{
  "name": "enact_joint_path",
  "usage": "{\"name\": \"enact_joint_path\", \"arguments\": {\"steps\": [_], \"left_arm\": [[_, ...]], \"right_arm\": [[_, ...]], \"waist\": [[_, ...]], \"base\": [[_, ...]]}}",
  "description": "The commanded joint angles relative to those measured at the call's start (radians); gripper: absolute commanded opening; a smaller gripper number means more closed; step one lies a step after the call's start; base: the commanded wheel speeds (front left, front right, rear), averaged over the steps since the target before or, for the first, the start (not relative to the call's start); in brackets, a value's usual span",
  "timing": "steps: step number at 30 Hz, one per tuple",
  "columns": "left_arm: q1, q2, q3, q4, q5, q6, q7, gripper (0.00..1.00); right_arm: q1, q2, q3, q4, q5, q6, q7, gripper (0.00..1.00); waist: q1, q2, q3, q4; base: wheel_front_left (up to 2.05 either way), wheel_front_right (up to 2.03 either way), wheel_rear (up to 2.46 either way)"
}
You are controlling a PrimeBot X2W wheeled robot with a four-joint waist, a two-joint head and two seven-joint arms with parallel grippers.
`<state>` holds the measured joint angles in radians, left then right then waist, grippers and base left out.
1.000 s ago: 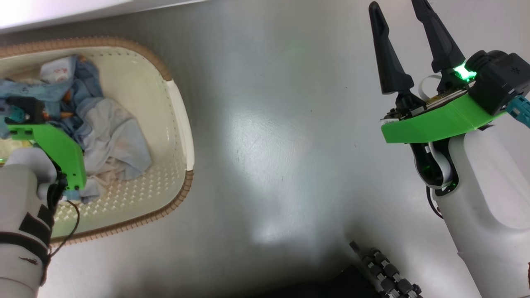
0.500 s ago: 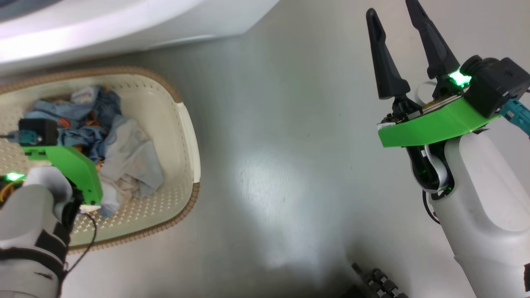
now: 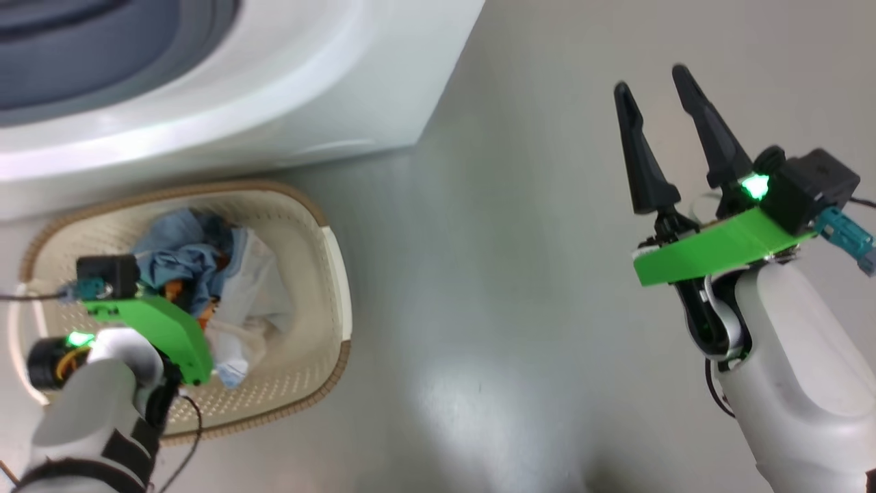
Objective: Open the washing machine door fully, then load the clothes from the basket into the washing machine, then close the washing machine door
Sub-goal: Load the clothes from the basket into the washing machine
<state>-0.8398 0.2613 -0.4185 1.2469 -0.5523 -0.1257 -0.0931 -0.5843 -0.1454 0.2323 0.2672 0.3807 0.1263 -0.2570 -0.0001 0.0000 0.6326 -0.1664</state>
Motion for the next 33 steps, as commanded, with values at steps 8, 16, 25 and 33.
{"name": "enact_joint_path", "arguments": {"steps": [8, 16, 25, 33], "left_arm": [[0.129, 0.023, -0.016, -0.116, -0.105, -0.005, -0.06, 0.0], [0.226, 0.033, -0.05, -0.227, -0.204, -0.005, -0.108, 0.0], [0.308, 0.051, -0.065, -0.339, -0.24, -0.005, -0.159, 0.0], [0.378, 0.041, -0.006, -0.502, -0.216, 0.017, -0.168, 0.0]], "right_arm": [[0.112, -0.023, -0.003, 0.008, 0.033, 0.004, -0.005, 1.0], [0.17, -0.05, 0.001, 0.029, 0.051, 0.004, -0.005, 1.0], [0.241, -0.081, 0.005, 0.048, 0.074, 0.004, -0.005, 1.0], [0.297, -0.101, -0.001, 0.056, 0.089, 0.004, -0.005, 1.0]], "waist": [[0.0001, 0.0, -0.212, 0.041], [0.0001, 0.0, -0.347, 0.06], [0.0001, 0.0, -0.467, 0.087], [0.0001, 0.0, -0.532, 0.118]], "base": [[0.0, 0.0, 0.0], [0.0, 0.0, 0.0], [0.0, 0.0, 0.0], [0.0, 0.0, 0.0]]}}
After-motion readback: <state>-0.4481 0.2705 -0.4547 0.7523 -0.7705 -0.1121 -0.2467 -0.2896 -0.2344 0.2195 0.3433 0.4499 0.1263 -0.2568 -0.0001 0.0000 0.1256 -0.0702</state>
